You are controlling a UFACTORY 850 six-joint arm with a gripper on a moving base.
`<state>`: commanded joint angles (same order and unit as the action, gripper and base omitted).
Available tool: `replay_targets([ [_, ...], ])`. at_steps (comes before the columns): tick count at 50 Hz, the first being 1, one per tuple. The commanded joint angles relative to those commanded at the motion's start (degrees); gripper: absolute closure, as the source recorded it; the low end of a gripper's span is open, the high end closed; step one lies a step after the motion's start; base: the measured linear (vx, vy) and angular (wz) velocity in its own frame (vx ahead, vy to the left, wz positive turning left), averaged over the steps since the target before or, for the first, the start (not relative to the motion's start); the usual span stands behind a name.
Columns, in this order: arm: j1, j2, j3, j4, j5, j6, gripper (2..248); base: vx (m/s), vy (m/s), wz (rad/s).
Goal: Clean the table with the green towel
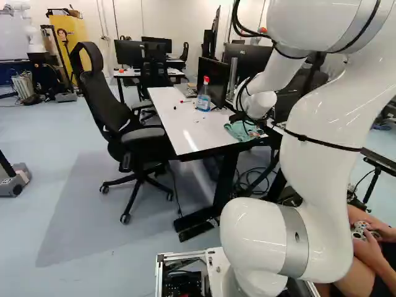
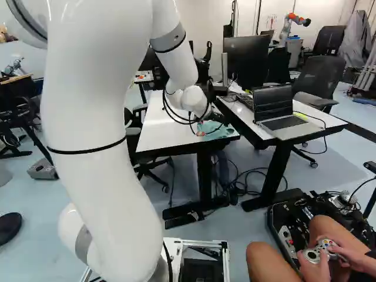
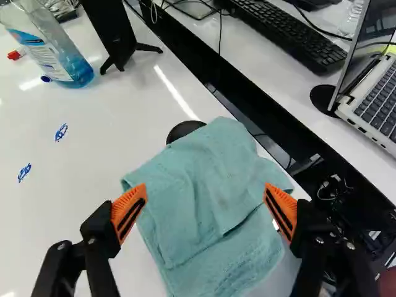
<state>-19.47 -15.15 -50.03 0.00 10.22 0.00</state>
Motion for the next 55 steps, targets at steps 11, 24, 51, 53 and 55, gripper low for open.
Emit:
replay_targets([
  [11, -0.2, -0.7, -0.8, 0.0, -2.5, 0.0, 3, 0.0, 0.0, 0.0],
  [24, -0.6, -1.8, -2.2, 0.0, -4.7, 0.0, 3, 0.0, 0.0, 0.0],
  [51, -0.6, -2.3, -2.7, 0.0, -4.7, 0.0, 3, 0.0, 0.0, 0.0],
  [53, -0.6, -2.3, -2.7, 0.0, -4.7, 0.0, 3, 0.0, 0.0, 0.0],
  [55, -0.6, -2.3, -2.7, 0.0, -4.7, 0.0, 3, 0.0, 0.0, 0.0],
])
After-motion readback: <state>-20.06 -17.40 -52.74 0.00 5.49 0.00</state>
